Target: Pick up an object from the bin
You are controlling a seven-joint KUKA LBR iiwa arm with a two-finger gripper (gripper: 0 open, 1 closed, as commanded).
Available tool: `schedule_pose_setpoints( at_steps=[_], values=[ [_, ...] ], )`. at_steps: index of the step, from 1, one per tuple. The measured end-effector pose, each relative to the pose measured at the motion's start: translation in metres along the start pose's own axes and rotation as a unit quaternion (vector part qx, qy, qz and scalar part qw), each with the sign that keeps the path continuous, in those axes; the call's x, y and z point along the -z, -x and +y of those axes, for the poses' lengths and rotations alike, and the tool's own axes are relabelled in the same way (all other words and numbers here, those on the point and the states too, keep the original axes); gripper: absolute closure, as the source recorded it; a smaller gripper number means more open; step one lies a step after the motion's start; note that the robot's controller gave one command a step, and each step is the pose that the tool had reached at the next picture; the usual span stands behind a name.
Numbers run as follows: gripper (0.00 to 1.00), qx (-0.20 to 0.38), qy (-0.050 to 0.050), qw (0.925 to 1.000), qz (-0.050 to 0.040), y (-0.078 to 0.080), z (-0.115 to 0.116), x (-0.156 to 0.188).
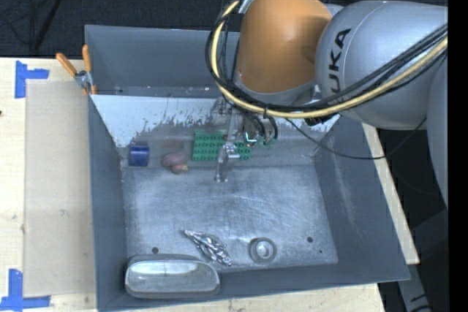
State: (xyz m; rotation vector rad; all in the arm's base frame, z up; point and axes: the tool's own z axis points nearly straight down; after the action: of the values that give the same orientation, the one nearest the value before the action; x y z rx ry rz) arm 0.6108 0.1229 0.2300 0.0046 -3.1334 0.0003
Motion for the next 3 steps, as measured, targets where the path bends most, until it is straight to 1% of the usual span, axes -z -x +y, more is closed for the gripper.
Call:
schedule_pose_setpoints(
  at_steps=[1,2,3],
  values=[
    [0.0,0.033,-0.001,0.9994,0.0028,-0.075,-0.008,-0.093],
    [0.0,0.103,0.002,0.9946,-0.0079,-0.096,0.002,-0.158],
    [1.0,0.102,0.001,0.9947,-0.0055,-0.096,0.001,-0.156]
  ],
)
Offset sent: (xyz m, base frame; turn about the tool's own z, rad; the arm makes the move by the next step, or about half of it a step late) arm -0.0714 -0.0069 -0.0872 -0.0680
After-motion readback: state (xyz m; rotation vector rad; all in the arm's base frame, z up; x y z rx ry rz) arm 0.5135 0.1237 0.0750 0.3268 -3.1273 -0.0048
